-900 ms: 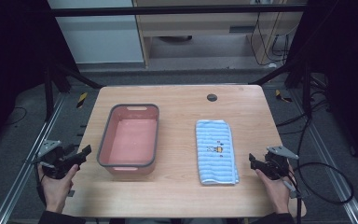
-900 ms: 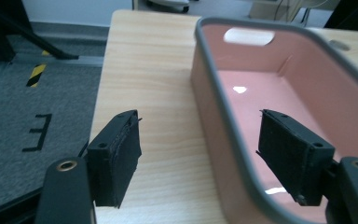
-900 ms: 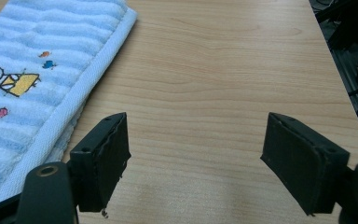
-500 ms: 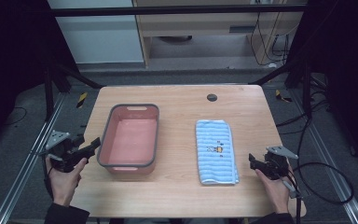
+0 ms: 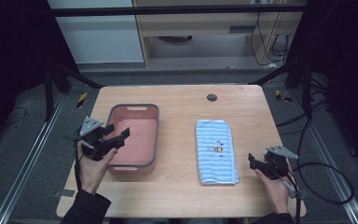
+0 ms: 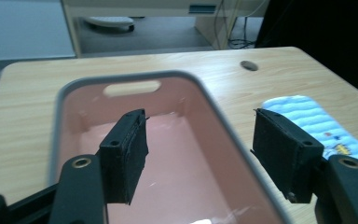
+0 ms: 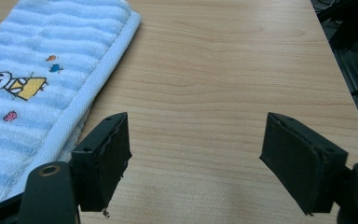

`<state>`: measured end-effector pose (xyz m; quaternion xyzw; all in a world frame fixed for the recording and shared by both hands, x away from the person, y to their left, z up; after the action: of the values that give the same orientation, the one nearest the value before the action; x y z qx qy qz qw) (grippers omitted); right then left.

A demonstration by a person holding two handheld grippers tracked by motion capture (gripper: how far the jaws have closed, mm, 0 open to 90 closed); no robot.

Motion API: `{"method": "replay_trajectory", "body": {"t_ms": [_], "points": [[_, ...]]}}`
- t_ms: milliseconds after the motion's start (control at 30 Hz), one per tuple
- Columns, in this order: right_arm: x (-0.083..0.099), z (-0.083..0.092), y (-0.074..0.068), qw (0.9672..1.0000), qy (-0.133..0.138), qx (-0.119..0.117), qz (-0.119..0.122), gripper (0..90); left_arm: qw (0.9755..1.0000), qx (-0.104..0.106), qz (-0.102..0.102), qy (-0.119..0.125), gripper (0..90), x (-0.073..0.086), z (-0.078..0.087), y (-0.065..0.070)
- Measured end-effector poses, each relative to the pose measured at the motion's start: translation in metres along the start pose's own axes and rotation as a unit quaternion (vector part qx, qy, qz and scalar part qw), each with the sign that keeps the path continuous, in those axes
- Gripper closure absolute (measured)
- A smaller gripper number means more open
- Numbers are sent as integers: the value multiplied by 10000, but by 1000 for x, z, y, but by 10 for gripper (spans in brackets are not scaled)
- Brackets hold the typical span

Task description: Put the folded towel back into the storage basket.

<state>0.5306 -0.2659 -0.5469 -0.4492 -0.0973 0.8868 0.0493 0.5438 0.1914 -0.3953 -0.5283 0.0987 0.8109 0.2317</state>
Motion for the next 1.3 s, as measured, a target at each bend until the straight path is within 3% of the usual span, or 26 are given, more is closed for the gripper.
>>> {"method": "replay_trajectory", "body": {"t_ms": [133, 467, 600, 867, 1000, 1300], "points": [[0, 0, 0, 10000, -2, -10, 4, 232, 9998, 107, -149, -25, 355, -11, -16, 22], [-1, 0, 0, 10000, 10, -40, -26, 231, 9992, 185, -326, -167, 357, -16, -49, 53], [-1, 0, 0, 10000, 10, -49, -15, 230, 9992, 248, -270, -145, 365, -17, -67, 74], [-1, 0, 1, 10000, 7, -57, -33, 229, 9989, 329, -256, -191, 368, -20, -88, 98], [-1, 0, 1, 10000, 14, -70, -44, 226, 9978, 405, -410, -314, 366, -15, -106, 116], [-1, 0, 1, 10000, 8, -72, -41, 221, 9955, 631, -464, -538, 362, -2, -134, 144]]}}
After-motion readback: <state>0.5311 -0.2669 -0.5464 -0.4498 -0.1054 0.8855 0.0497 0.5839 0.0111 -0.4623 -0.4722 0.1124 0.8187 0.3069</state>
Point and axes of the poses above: each handheld gripper's, and its own axes: z roughly backward along the jaws, x roughly out of its underside, y roughly to its right, the point moved 10 cm from there along -z, roughly forward along the jaws, and after that the axes turned 13 degrees about -z, right-handed, at the moved point
